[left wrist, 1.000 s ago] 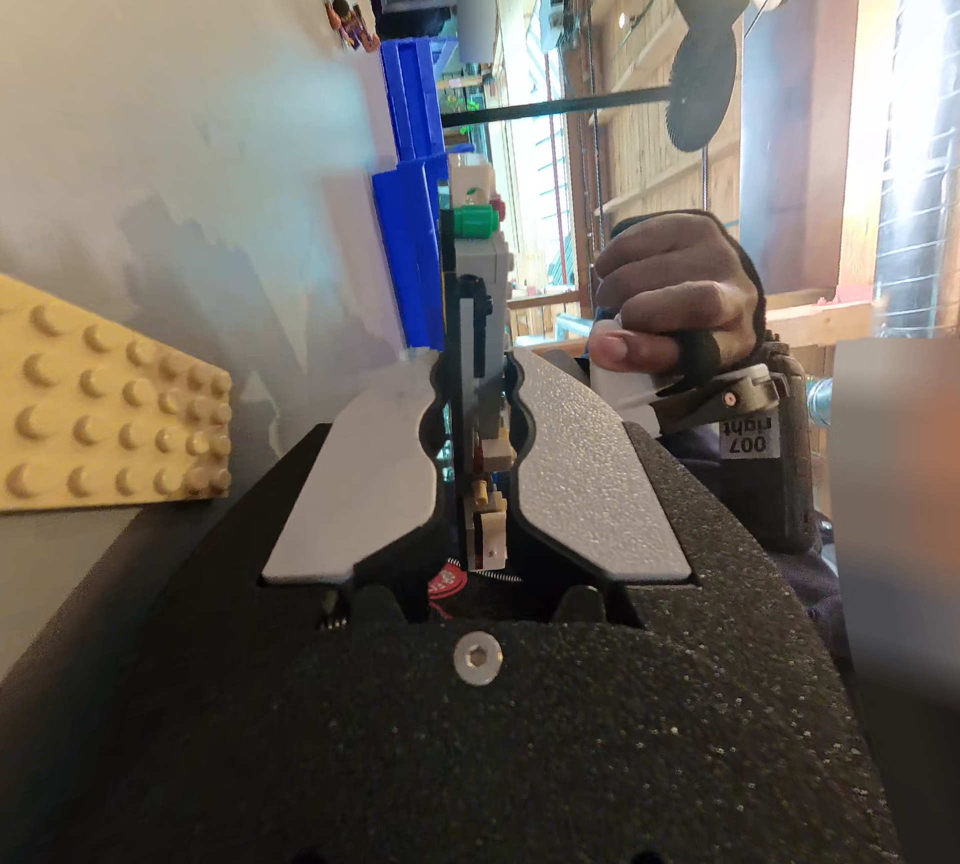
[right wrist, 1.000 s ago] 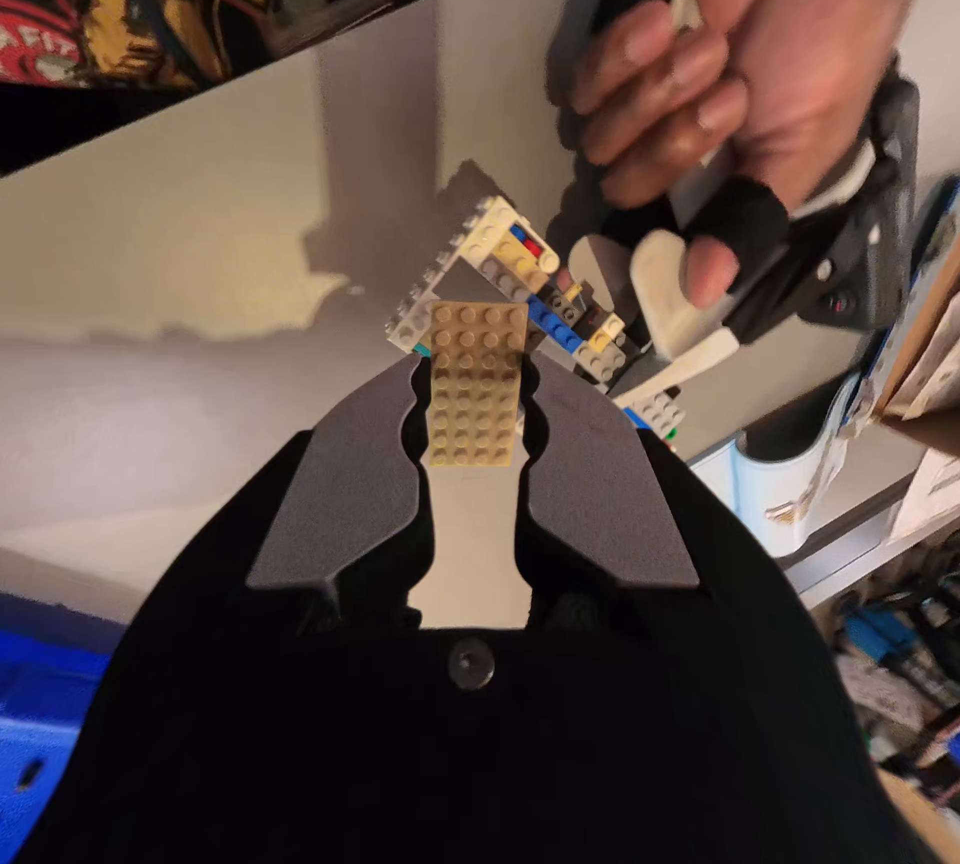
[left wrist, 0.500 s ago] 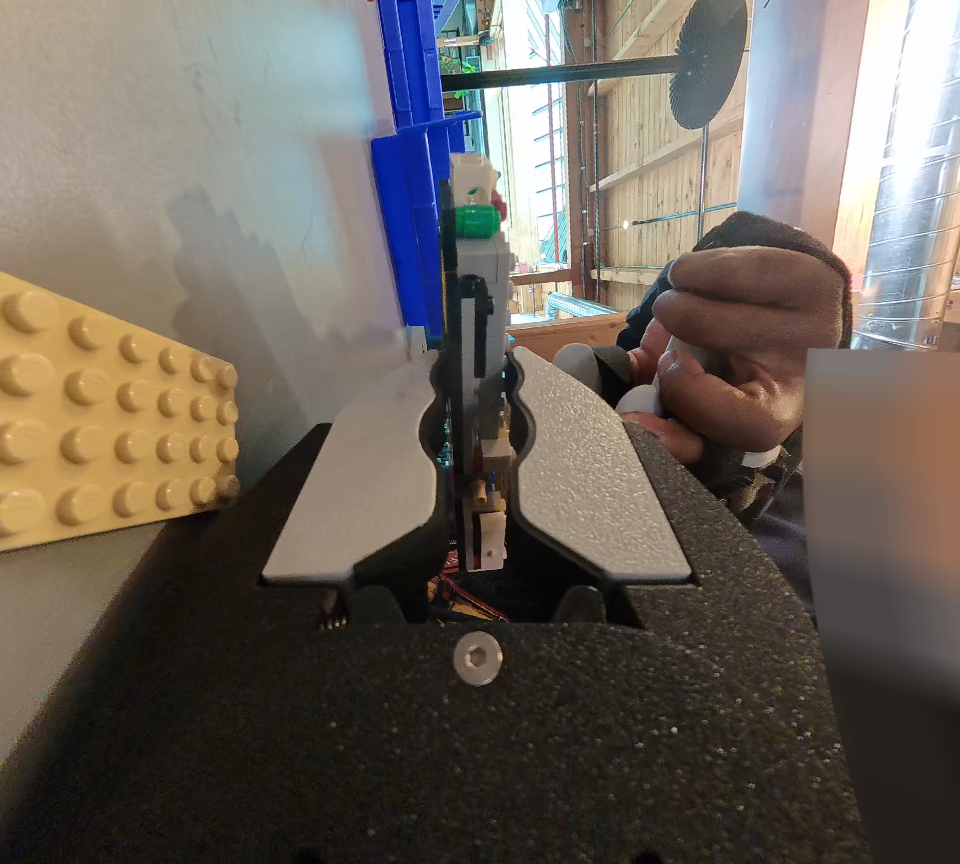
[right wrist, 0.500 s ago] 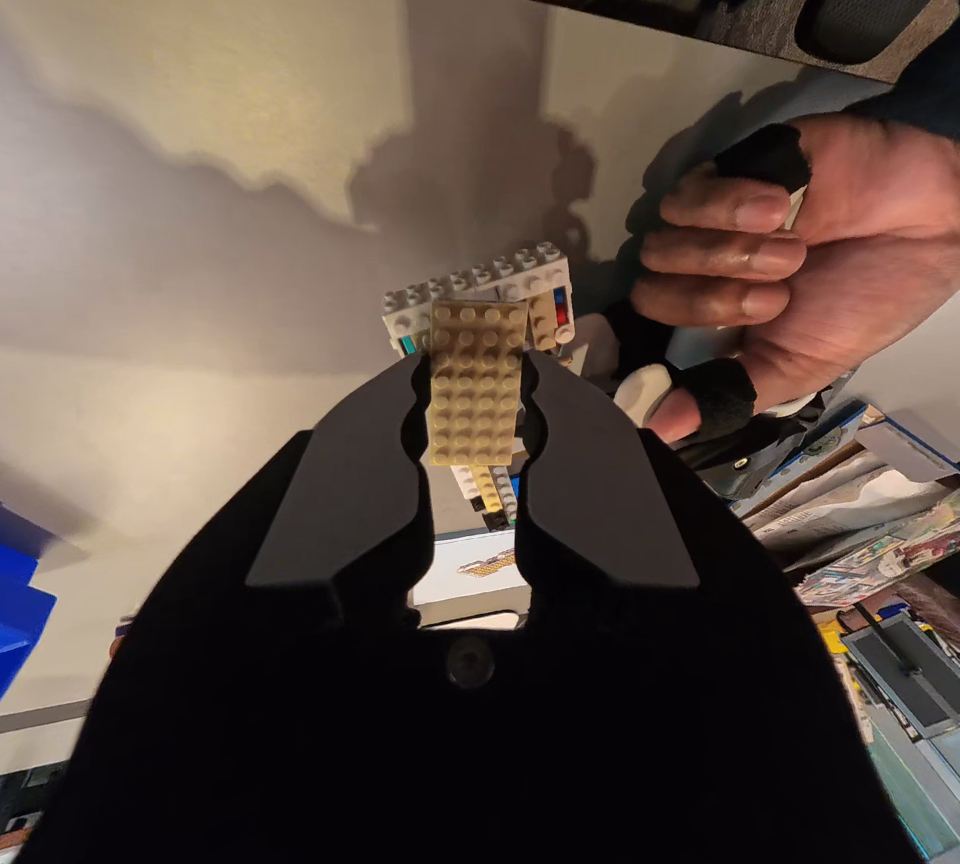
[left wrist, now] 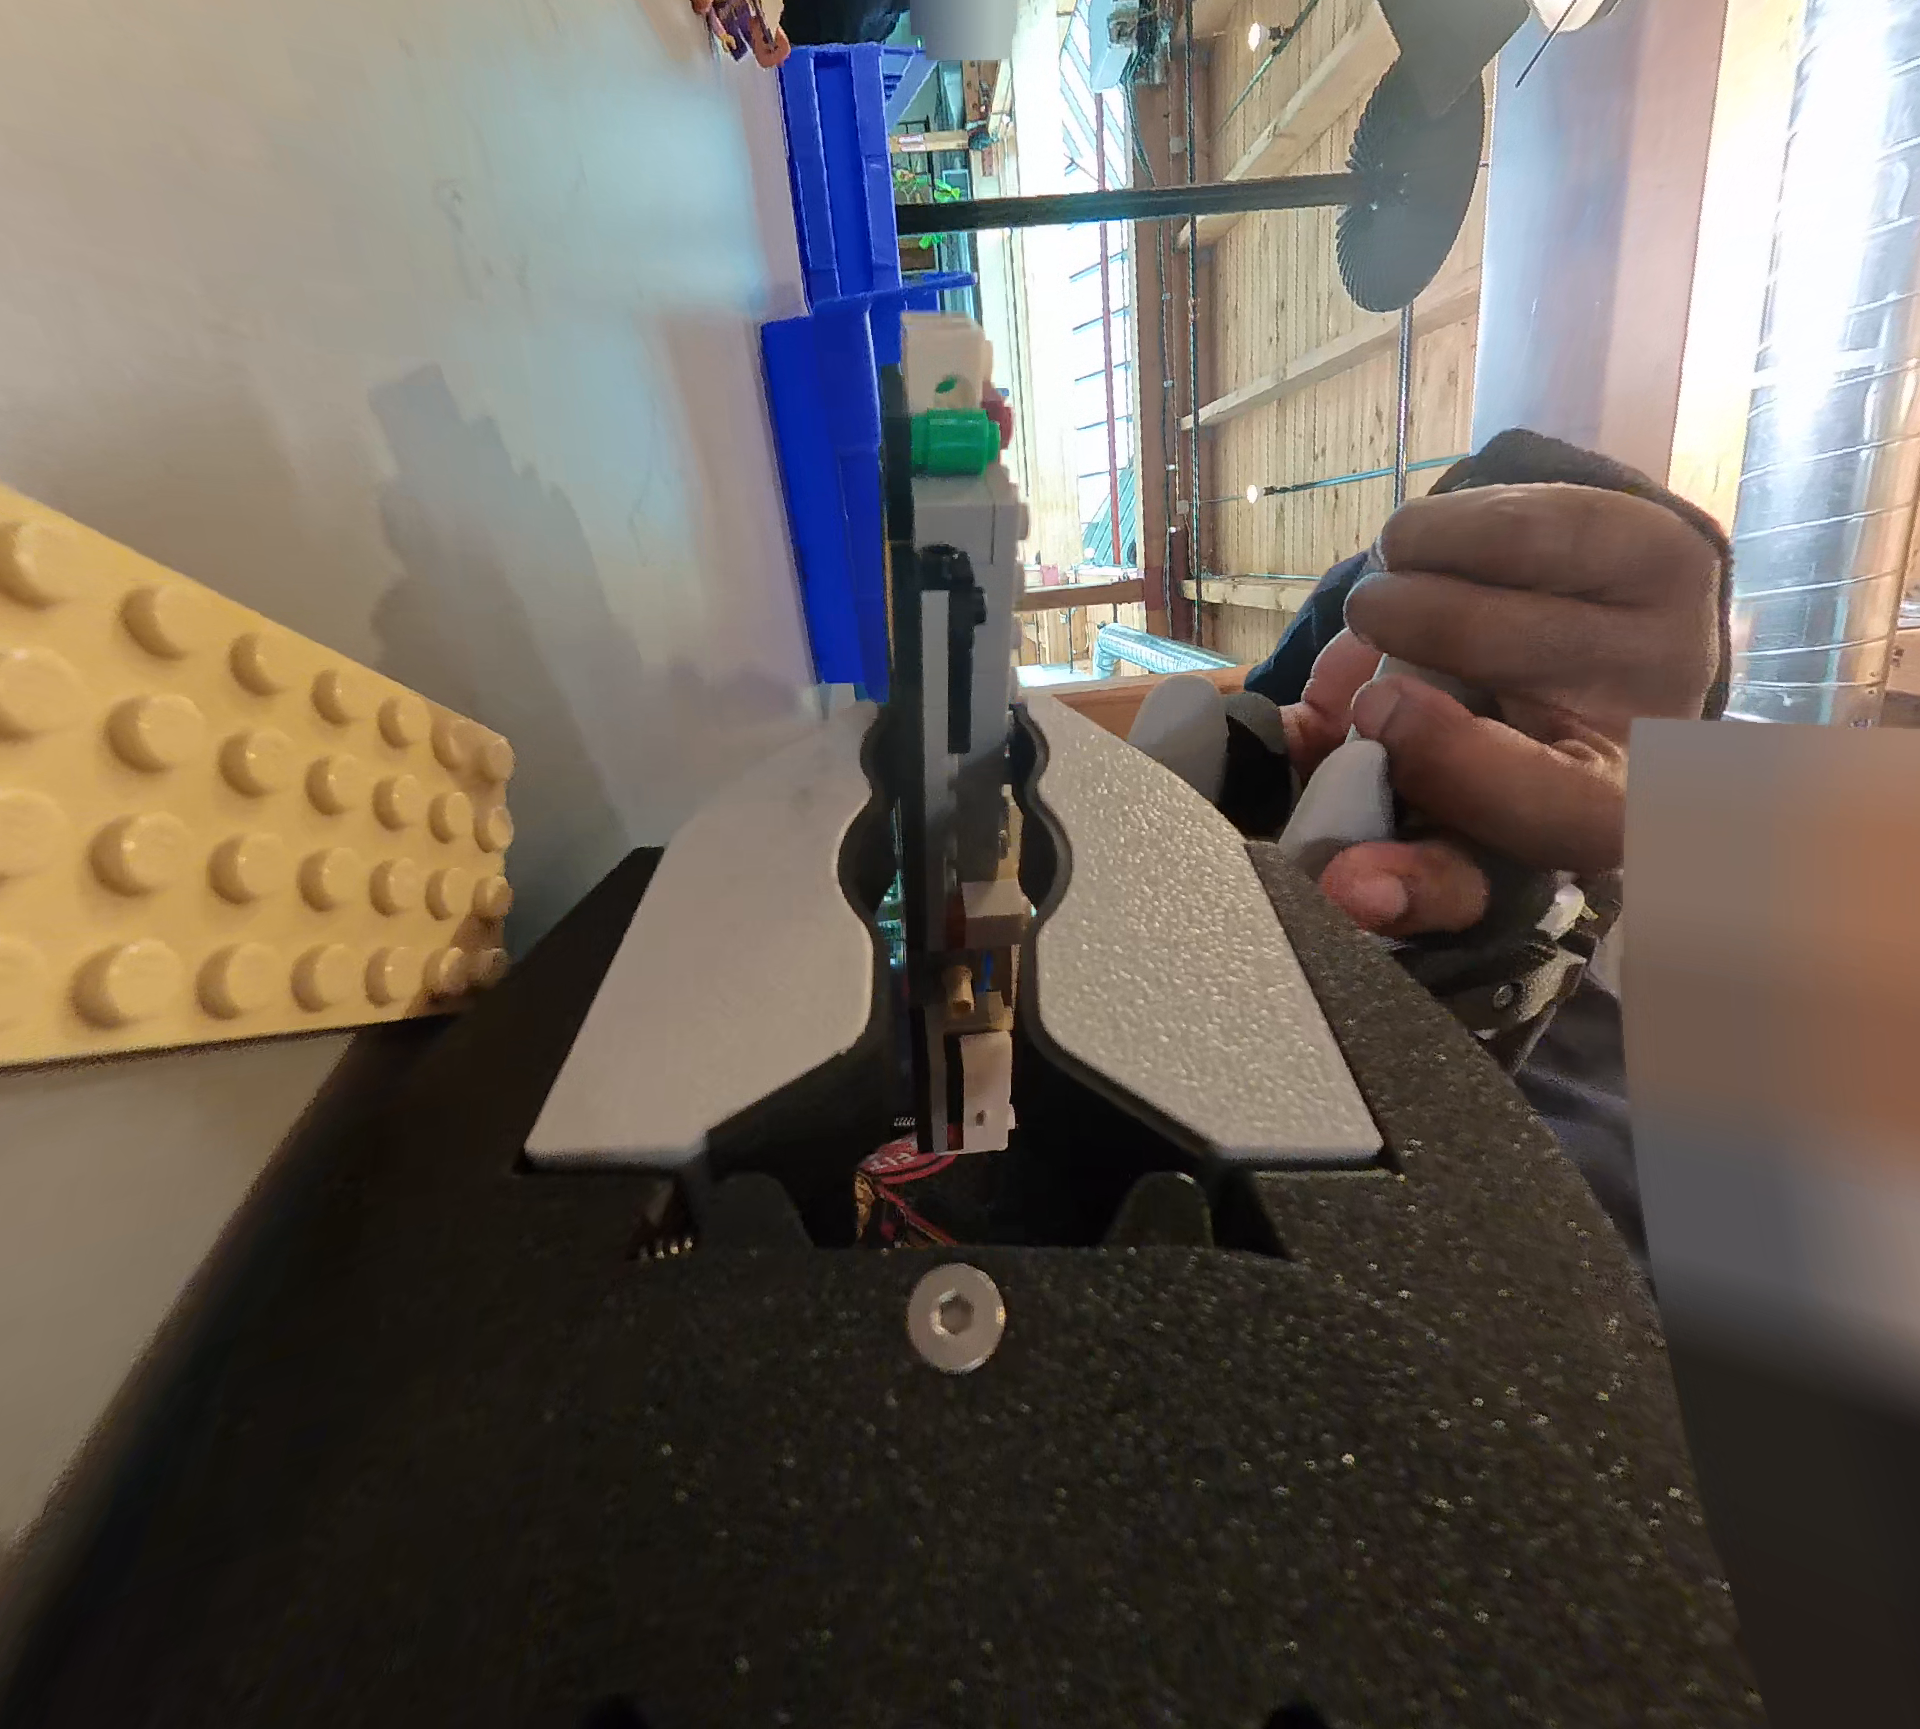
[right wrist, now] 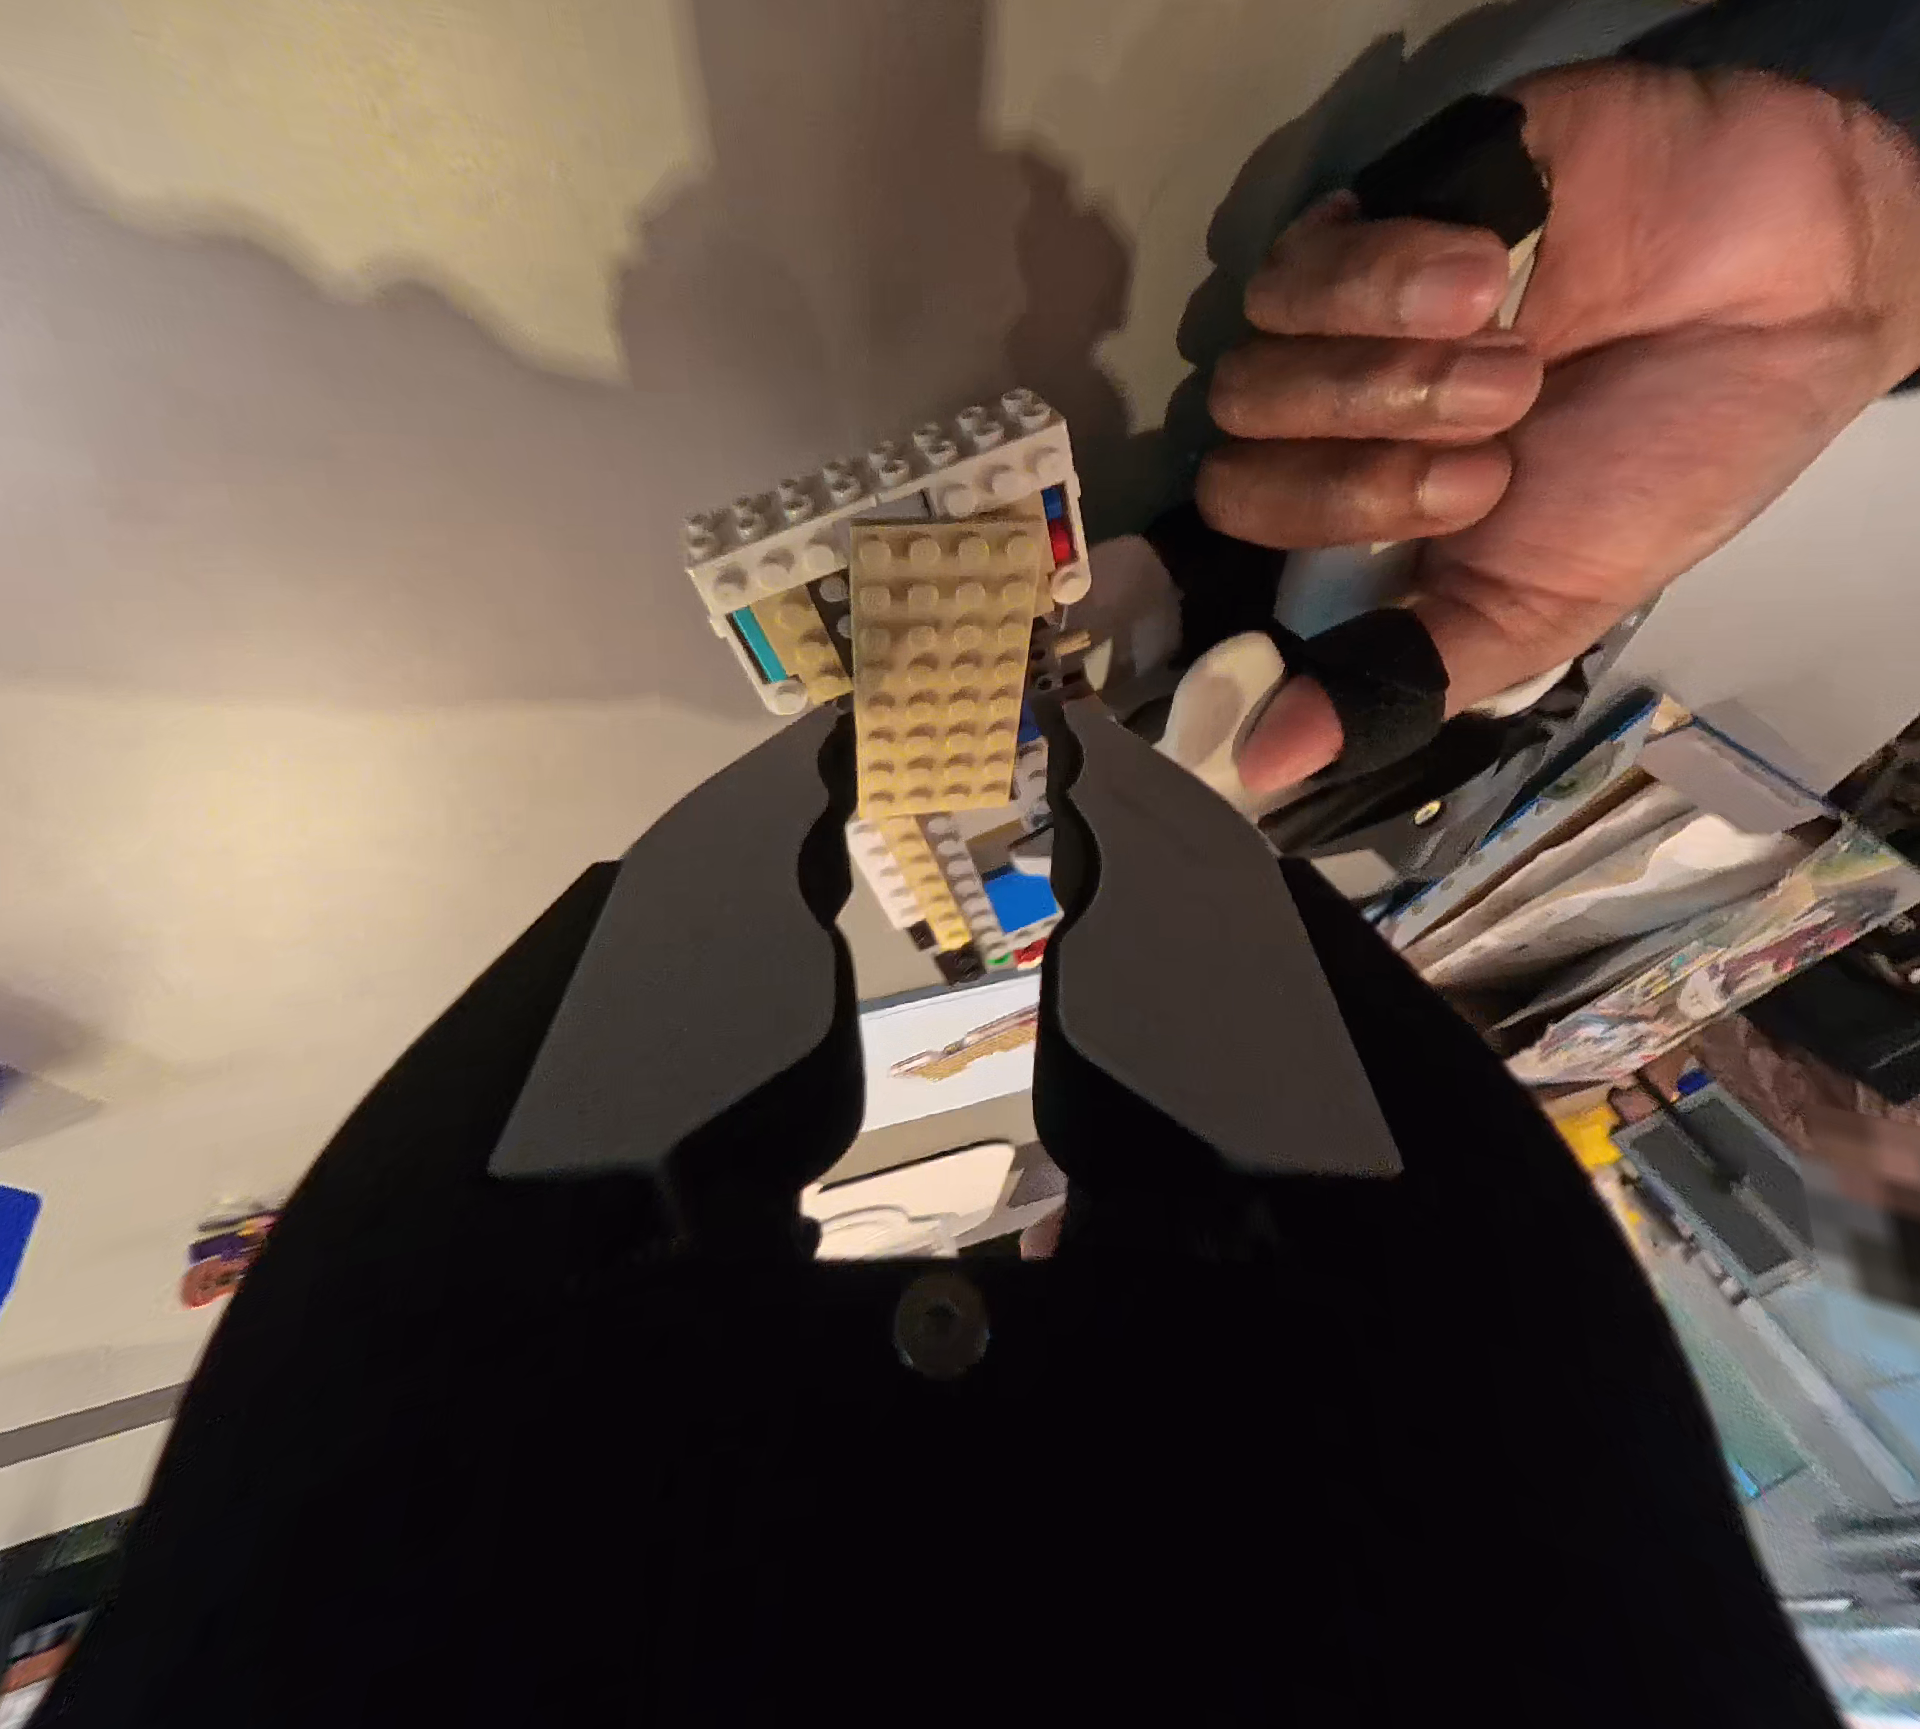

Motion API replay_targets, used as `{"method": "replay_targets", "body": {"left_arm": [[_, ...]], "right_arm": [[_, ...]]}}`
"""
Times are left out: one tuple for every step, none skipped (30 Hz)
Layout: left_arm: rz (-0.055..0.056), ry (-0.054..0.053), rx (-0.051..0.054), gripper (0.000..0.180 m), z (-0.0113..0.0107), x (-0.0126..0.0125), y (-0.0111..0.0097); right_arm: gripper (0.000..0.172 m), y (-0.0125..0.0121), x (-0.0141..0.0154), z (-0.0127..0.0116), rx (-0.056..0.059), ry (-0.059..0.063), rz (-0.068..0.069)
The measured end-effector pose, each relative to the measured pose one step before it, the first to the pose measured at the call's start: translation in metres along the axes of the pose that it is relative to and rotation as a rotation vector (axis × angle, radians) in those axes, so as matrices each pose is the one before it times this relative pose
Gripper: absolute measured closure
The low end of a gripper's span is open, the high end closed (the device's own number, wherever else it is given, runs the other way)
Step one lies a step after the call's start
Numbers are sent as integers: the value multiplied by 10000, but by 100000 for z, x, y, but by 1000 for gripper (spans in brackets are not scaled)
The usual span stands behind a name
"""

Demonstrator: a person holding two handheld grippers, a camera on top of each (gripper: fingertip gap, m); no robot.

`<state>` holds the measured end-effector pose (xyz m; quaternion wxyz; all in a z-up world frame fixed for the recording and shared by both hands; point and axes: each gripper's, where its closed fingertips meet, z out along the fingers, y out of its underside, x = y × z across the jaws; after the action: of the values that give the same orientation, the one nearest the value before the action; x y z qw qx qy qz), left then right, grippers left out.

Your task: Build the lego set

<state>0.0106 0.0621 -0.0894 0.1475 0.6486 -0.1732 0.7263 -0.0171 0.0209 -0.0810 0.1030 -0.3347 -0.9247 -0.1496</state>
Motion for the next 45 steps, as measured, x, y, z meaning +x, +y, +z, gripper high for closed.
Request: {"method": "replay_targets", "body": {"left_arm": [[8, -45, 117, 161, -100, -47, -163], [16, -42, 114, 160, -122, -27, -163], [11, -2, 108, 160, -128, 18, -135], [-34, 19, 107, 161, -116, 16, -140], [-75, 6, 140, 161, -117, -29, -174], [-80, 4, 163, 161, -101, -28, -208], [-66, 14, 169, 161, -87, -16, -224], [-56, 12, 178, 161, -65, 3, -235], [-32, 1, 154, 161, -45, -12, -199], [-1, 8, 99, 161, 11, 26, -119], [10, 25, 57, 161, 50, 55, -55], [11, 42, 32, 161, 75, 92, -27], [7, 52, 12, 161, 112, 82, 3], [-17, 34, -15, 161, 150, 38, 30], [-12, 23, -48, 161, 179, 13, 76], [-14, 13, -64, 161, 182, -10, 112], [-8, 15, -76, 161, 188, -4, 132], [-7, 6, -93, 161, 169, -15, 166], [-1, -6, -91, 161, 141, -22, 161], [23, -3, -73, 161, 111, 1, 152], [37, -6, -50, 161, 58, 5, 127], [32, -5, -29, 161, 31, 7, 105], [17, 11, -1, 161, -6, 15, 68], [2, 21, 6, 161, -22, 0, 45], [-20, 21, 0, 161, -43, -12, 48], [-36, 25, 0, 161, -37, -17, 45], [-35, 35, -8, 161, -26, 3, 38], [-27, 32, -22, 161, -15, 11, 49], [-15, 24, -26, 161, -20, 31, 34], [-8, 10, -31, 161, -11, 17, 14], [-5, -6, -33, 161, 7, 1, 9], [-4, -7, -39, 161, 11, -13, 14], [-12, -4, -49, 161, 40, -8, 11], [-9, 2, -48, 161, 43, -12, 19], [9, -4, -42, 160, 55, -4, 20], [16, -16, -36, 160, 55, -13, 24], [2, -17, -31, 160, 51, -34, 9], [-4, -12, -22, 160, 48, -22, 1], [-2, -3, -24, 160, 45, -21, 3], [-1, -2, -29, 160, 52, -1, 28], [2, 6, -35, 160, 48, 7, 35], [-3, 6, -48, 160, 50, -1, 58], [-1, 0, -54, 160, 46, -1, 87], [20, -37, -68, 161, 58, -36, 96], [33, -44, -66, 160, 57, -33, 105]], "right_arm": [[136, 348, -26, -159, -145, 54, 299], [136, 375, -39, -187, -136, 110, 409], [136, 437, -129, -195, -144, 120, 526], [136, 478, -180, -214, -162, 160, 623], [136, 452, -187, -203, -126, 242, 719], [137, 523, -254, -158, -135, 250, 887], [137, 581, -263, -126, -185, 251, 1103], [137, 568, -143, -161, -132, 379, 1266], [137, 341, -337, -166, 73, 242, 1366], [137, 136, -485, -148, 210, 115, 1467], [137, 80, -315, -176, 301, 179, 1512], [136, -119, -474, -211, 484, 35, 1404], [136, -341, -552, -235, 654, -76, 1262], [135, -526, -382, -222, 758, -30, 1080], [134, -607, -159, -150, 757, 43, 834], [134, -635, -138, -74, 638, -22, 589], [134, -494, -153, 67, 389, -143, 420], [132, -221, -202, 183, 97, -290, 300], [128, -34, -177, 222, -87, -338, 183], [126, 56, -45, 266, -148, -281, 89], [125, 18, -23, 234, -132, -234, 0], [124, 55, 54, 271, -141, -188, -64], [124, 109, 148, 276, -170, -129, -111], [123, 169, 151, 227, -181, -107, -162], [124, 142, 146, 231, -145, -133, -182], [124, 101, 116, 208, -115, -153, -171], [124, 104, 26, 197, -125, -188, -159], [123, 116, -47, 119, -108, -250, -178], [122, -13, -139, 157, -61, -281, -174], [121, -51, -103, 164, -71, -248, -139], [120, -79, -108, 121, -88, -234, -119], [119, 23, -74, -72, -99, -143, -92], [118, -9, 129, 103, -141, -52, -69], [117, 25, 91, 101, -159, -69, -48], [117, 69, 87, 61, -151, -55, -31], [117, 86, 61, 49, -131, -45, -37], [117, 102, -13, 50, -128, -55, -49], [116, 114, -9, 16, -137, -53, -66], [116, 93, -25, -26, -115, -53, -92], [116, 19, -51, -77, -72, -84, -85], [116, -17, -120, -96, -42, -119, -95], [116, 9, -160, -82, -41, -139, -144], [116, 21, -134, 17, -79, -130, -175], [116, 90, -148, 25, -128, -143, -156], [115, 233, -240, -131, -132, -162, -147]]}}
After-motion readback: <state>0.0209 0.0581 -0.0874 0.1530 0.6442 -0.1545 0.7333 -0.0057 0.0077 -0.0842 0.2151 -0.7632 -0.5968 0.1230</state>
